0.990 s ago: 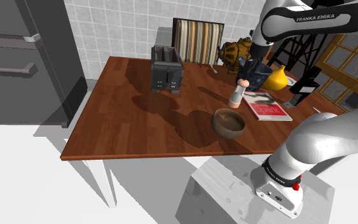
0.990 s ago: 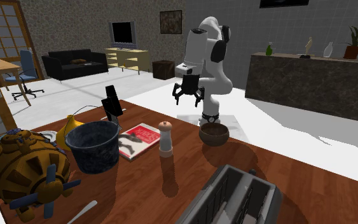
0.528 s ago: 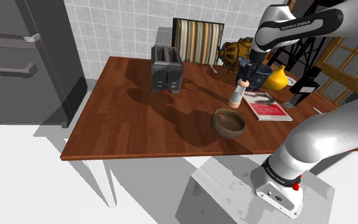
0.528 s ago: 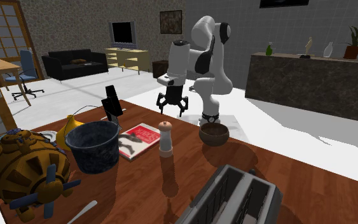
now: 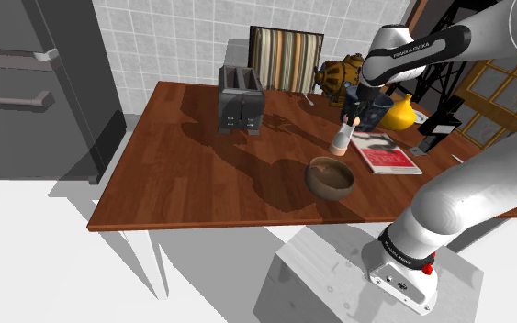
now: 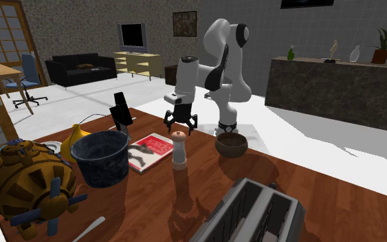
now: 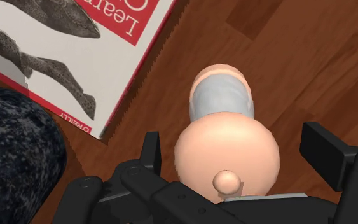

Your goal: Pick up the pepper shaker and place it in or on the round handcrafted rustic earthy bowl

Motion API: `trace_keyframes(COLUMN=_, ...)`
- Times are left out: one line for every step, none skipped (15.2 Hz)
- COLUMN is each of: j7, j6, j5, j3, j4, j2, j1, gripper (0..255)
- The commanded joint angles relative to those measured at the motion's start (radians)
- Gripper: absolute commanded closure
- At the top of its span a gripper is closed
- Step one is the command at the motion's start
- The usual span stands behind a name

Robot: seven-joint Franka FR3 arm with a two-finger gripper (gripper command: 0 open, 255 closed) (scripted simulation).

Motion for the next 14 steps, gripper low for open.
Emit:
trace_keyframes(j7=-0.004, j6=0.025, j5=0.002, j3=-0.007, j4=-0.005, j2=0.018, j1=-0.001, gripper=0)
trace_keyframes(j7=-0.004, j6=0.025, j5=0.002, j3=-0.007, j4=-0.006, j2=0.018, j1=-0.001, gripper=0)
trace_keyframes(j7=-0.004, j6=0.025, j5=0.002, j3=-0.007, j4=-0.005, j2=0.018, j1=-0.001, gripper=0)
trace_keyframes(j7=-0.004, j6=0.025, j5=0.002, j3=-0.007, j4=-0.005, j2=0.018, j1=-0.001, gripper=0)
trace_keyframes(j7=-0.004, j6=0.025, j5=0.002, j3=-0.007, j4=-0.005, j2=0.018, j1=-0.001, gripper=0)
trace_keyframes(j7=-0.004, j6=0.025, j5=0.002, j3=-0.007, j4=-0.005, j2=0.018, j1=-0.001, gripper=0)
trace_keyframes(j7=-0.004, j6=0.025, j5=0.002, j3=-0.007, j4=-0.005, j2=0.018, j1=-0.001, gripper=0)
trace_keyframes(j7=-0.004, j6=0.025, j5=0.002, j3=-0.007, j4=-0.005, j2=0.018, j1=-0.001, gripper=0)
trace_keyframes(j7=-0.004, j6=0.025, j5=0.002, j3=-0.007, j4=-0.005, j2=0.018, j1=-0.001, gripper=0)
trace_keyframes(j7=-0.004, j6=0.025, j5=0.002, j3=-0.007, j4=-0.005, j2=0.018, j1=-0.001, gripper=255)
trace_keyframes(j7=-0.004, j6=0.025, j5=0.002, j3=-0.007, j4=-0.005, j2=0.018, j1=-0.001, gripper=255)
trace_keyframes(j7=-0.004, j6=0.025, j5=0.002, j3=-0.007, j4=-0.006, j2=0.018, j1=-0.001, gripper=255)
trace_keyframes(j7=-0.004, j6=0.025, j5=0.002, j3=-0.007, j4=-0.006, j2=0.018, j1=-0.001, gripper=255)
trace_keyframes(j7=-0.004, j6=0.025, j5=0.001, j3=-0.007, j4=-0.006, j2=0.017, j1=-0.001, gripper=255)
